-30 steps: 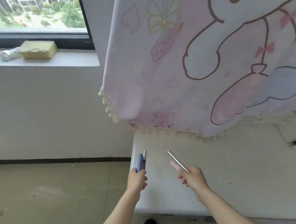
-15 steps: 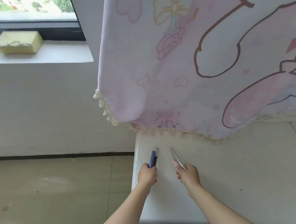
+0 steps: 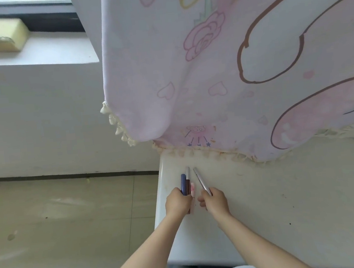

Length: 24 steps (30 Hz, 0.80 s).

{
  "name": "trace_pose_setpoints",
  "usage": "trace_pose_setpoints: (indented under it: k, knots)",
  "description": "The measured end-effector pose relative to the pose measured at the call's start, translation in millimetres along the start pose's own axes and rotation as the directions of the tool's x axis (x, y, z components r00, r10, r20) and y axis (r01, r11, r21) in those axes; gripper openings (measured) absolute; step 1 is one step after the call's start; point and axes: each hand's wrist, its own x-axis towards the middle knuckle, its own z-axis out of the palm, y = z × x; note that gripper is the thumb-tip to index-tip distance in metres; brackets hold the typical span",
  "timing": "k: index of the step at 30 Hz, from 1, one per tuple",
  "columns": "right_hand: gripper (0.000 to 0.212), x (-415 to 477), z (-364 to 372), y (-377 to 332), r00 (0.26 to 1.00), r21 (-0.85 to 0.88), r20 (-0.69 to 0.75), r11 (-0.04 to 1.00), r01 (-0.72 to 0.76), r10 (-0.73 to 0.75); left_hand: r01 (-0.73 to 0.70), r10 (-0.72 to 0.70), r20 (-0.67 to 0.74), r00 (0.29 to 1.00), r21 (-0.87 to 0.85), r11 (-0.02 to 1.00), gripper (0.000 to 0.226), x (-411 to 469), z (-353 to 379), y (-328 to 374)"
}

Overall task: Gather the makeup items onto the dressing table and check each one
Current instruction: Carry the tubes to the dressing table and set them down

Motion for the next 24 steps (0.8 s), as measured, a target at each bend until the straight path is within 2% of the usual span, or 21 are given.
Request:
trace_pose_setpoints:
  k: [5, 10, 12, 19, 21, 24]
  knots:
    - [0.022, 3.3, -5.0, 5.6, 0.999, -0.177, -0.031, 0.984, 0.007, -0.012, -0.032, 0.042, -0.044, 0.998, 0.206, 0.978, 0.007, -0.7, -0.3, -2.4]
    - [0.031, 0.6, -8.1, 8.0, 0.999, -0.331, -0.029, 0.943, 0.031, -0.043, -0.032, 0.056, -0.084, 0.995, 0.263, 0.964, 0.007, -2.6, -1.3, -4.9]
    - [0.028, -0.6, -8.0, 10.3, 0.999, -0.378, -0.025, 0.925, 0.032, -0.045, -0.037, 0.064, -0.088, 0.994, 0.274, 0.961, 0.007, -3.0, -0.2, -6.9]
    - [0.036, -7.8, -13.1, 15.1, 0.998, -0.401, -0.017, 0.915, 0.044, -0.055, -0.081, 0.124, -0.098, 0.987, 0.364, 0.928, 0.011, -10.2, 0.1, -13.0]
    - [0.039, -9.7, -16.9, 16.7, 0.998, -0.389, -0.024, 0.920, 0.046, -0.061, -0.098, 0.156, -0.104, 0.982, 0.421, 0.902, 0.023, -13.5, -0.6, -13.4]
    - [0.038, -12.1, -23.2, 20.4, 0.995, -0.375, -0.053, 0.925, 0.064, -0.090, -0.151, 0.220, -0.093, 0.971, 0.476, 0.867, 0.030, -16.0, 0.8, -15.1]
